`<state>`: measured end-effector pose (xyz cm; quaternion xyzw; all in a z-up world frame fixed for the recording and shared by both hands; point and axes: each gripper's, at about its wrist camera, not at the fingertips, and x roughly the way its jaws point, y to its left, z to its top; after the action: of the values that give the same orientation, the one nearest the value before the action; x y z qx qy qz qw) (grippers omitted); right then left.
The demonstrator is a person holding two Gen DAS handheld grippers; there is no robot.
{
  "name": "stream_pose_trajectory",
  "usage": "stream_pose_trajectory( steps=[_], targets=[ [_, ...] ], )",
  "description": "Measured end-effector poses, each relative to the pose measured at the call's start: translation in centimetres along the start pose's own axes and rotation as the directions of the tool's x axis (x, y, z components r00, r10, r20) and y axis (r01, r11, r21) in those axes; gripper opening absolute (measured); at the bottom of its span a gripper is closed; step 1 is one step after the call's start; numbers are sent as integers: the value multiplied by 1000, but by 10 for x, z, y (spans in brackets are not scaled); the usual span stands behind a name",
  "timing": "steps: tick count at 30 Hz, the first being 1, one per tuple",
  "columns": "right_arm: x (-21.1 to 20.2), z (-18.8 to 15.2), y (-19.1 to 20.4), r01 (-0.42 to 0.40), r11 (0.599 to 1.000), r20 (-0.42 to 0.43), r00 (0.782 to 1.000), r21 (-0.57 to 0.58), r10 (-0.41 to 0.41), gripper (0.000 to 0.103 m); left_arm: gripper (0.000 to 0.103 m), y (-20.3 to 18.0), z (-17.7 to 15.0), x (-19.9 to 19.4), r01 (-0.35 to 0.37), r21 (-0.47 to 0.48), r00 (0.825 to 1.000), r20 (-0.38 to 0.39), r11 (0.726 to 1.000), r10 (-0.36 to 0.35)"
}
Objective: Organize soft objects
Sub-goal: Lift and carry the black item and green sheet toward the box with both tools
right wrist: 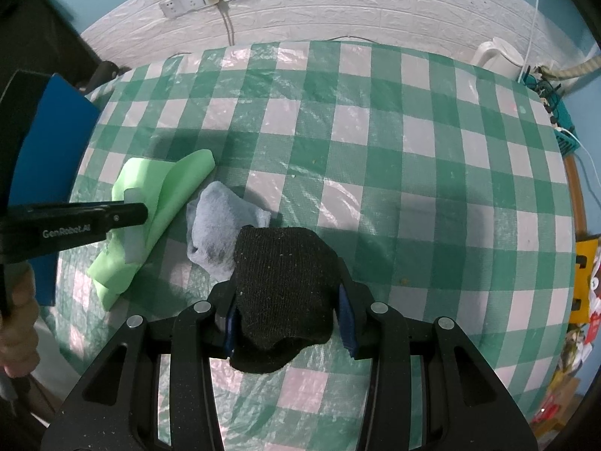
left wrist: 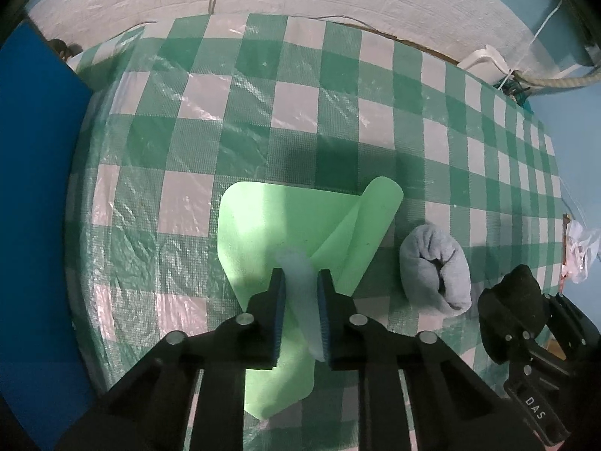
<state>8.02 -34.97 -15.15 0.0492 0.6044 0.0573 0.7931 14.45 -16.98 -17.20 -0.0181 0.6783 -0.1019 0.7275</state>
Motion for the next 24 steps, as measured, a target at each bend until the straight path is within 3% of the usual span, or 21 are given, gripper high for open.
stream_pose_trajectory(
  steps=[6, 24],
  targets=[
    [-1, 1, 1, -3, 1000, 7, 1000, 0, 3, 41, 11, -5, -4, -9, -3, 33, 1000, 15, 999, 2],
    [-28, 3, 14, -7, 1000, 70, 998, -18, 9, 41, 11, -18, -33, -59, -122, 161, 985, 143, 979, 100]
  ],
)
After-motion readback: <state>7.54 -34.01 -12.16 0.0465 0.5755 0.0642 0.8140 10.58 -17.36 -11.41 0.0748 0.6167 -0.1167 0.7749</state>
